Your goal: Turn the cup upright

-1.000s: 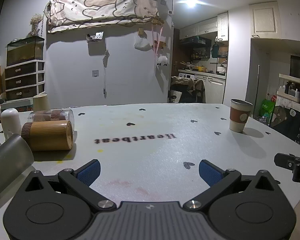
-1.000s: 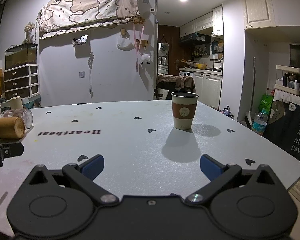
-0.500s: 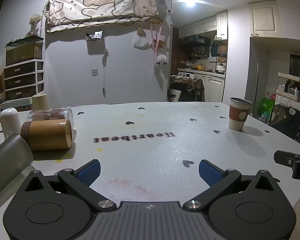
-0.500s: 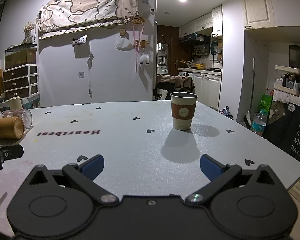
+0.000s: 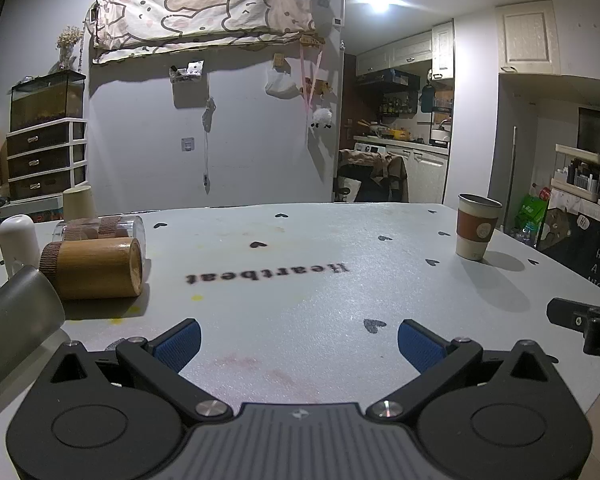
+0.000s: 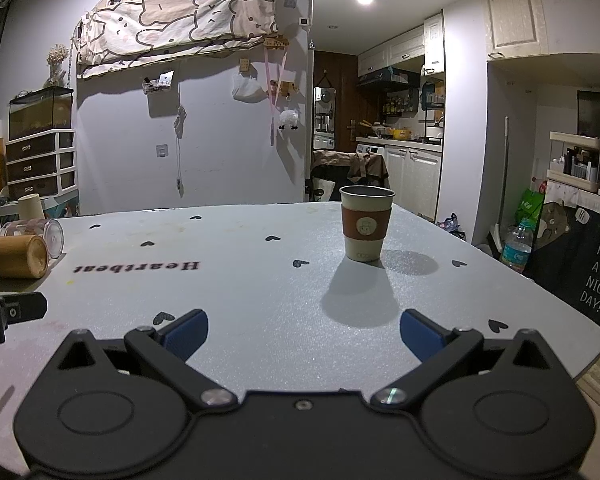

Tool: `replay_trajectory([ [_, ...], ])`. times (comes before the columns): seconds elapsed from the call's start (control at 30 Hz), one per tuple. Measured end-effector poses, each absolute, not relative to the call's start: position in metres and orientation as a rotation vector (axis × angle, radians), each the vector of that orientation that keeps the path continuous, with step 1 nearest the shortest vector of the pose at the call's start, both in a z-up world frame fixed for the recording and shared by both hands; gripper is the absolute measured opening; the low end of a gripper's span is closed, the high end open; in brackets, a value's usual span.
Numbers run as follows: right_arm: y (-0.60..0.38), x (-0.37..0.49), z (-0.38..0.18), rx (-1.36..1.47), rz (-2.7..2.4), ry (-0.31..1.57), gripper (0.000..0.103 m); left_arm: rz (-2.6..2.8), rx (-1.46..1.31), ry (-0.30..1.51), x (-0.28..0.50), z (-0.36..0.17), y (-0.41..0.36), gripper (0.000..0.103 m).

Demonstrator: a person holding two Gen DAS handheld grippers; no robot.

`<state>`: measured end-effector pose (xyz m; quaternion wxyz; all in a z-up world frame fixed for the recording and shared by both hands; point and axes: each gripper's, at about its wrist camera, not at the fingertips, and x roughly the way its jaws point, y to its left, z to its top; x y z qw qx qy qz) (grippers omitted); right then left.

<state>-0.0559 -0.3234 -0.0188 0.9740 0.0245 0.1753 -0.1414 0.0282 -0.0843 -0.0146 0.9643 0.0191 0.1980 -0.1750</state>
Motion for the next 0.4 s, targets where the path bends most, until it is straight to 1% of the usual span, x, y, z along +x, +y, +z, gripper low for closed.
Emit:
replay_trajectory([
  [0.4,-0.323,-0.0556,-0.0188,0.048,-0.285,0.354,0.103,-0.355,0.04,0.403,0.0277,-0.0164,-0.0851,0.103],
])
